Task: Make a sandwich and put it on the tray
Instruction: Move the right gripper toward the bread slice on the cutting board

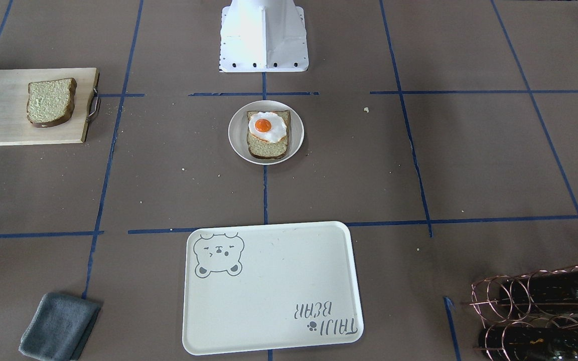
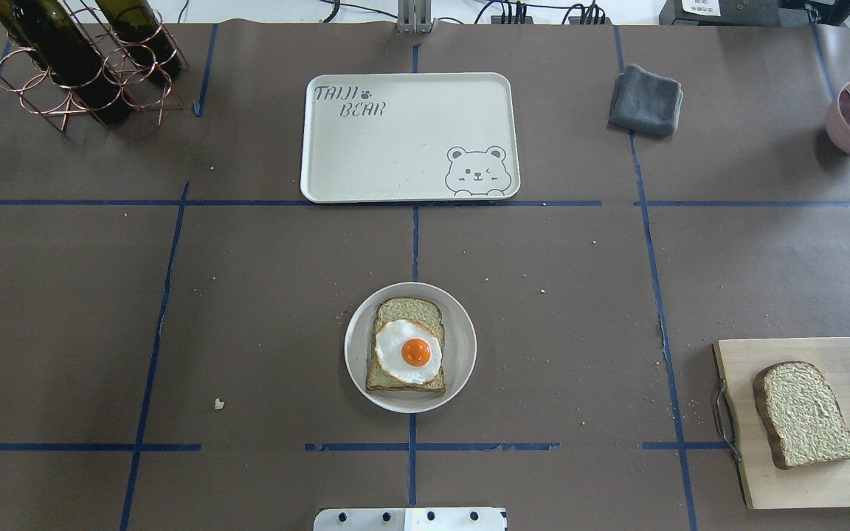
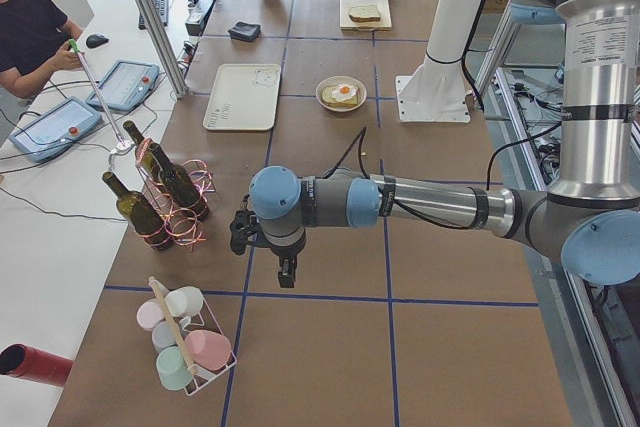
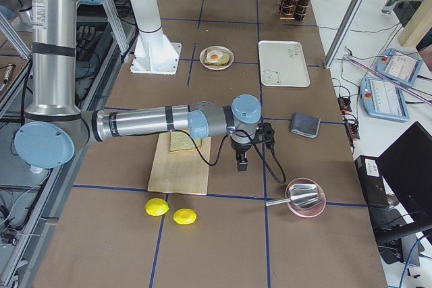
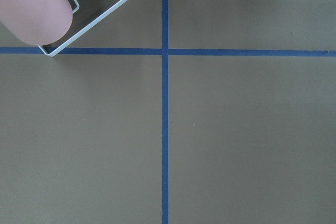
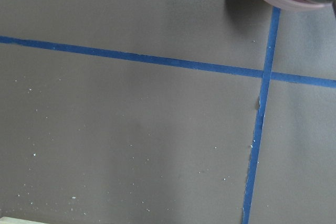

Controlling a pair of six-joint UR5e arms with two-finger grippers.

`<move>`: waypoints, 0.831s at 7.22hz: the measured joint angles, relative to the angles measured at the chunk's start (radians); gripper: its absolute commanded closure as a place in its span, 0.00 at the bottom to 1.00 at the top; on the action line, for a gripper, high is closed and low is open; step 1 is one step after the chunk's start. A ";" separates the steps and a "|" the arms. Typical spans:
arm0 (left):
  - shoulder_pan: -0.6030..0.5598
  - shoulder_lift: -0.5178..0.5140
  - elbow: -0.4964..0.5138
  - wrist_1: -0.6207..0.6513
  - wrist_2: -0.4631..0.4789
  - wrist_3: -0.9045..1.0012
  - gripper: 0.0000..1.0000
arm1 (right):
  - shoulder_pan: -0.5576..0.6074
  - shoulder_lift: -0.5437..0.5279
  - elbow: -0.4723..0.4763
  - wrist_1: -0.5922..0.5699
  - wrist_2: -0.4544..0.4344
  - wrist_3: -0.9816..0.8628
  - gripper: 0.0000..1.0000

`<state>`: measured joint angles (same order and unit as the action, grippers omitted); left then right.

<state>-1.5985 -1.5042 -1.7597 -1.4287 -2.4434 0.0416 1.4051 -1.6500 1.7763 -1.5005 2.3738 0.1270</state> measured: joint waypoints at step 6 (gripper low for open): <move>-0.009 0.007 -0.080 0.017 0.002 -0.004 0.00 | -0.001 -0.006 0.014 0.009 0.025 0.005 0.00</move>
<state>-1.6074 -1.4975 -1.8393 -1.4119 -2.4412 0.0376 1.4043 -1.6555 1.7904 -1.4915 2.3983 0.1322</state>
